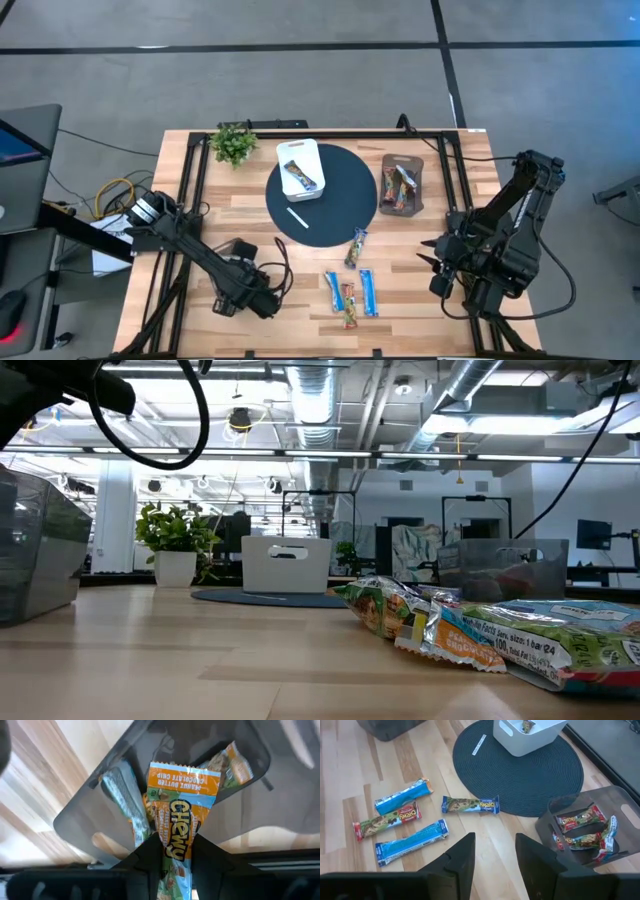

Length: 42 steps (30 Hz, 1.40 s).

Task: Pick and place Granola Bars by type
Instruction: Put the left yellow granola bar into the bottom black bin, then put the bottom blue granola bar into the white bin

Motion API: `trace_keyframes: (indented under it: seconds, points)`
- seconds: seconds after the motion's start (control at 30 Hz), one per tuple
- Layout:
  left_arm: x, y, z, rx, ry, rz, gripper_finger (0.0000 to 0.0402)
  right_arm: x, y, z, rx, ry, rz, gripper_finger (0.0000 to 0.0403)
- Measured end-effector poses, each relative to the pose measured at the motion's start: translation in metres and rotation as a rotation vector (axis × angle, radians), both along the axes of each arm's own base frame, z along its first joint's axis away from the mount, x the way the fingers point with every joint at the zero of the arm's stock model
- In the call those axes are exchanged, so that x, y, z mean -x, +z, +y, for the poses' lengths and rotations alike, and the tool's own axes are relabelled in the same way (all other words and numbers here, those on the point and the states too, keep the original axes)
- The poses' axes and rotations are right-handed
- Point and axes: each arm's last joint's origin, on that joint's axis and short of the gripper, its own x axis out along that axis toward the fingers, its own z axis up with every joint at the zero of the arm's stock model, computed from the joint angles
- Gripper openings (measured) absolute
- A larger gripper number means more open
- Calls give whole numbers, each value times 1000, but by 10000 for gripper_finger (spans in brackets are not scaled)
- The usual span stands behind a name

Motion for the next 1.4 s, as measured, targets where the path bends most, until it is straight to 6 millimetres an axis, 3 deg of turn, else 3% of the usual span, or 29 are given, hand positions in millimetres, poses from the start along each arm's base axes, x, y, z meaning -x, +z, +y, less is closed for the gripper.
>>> trace_keyframes:
  seconds: [0.43, 0.73, 0.9, 1.17, 1.4]
  points:
    - [3, 1, 2, -21, -21, 34, 177, -1, 0, 2, -22, 0, -14, 134]
    - [-4, 17, -2, 41, 22, -7, 186, -6, 2, 1, -14, -20, -82, 134]
    - [0, 52, 8, 9, 71, -194, 177, -23, 3, -5, -42, -87, -126, 134]
    - [38, 115, 35, -97, 257, -661, 172, -67, 5, -20, -90, -152, -173, 134]
    - [64, 147, 39, -155, 286, -1048, 171, -94, 5, -34, -329, -211, -126, 134]
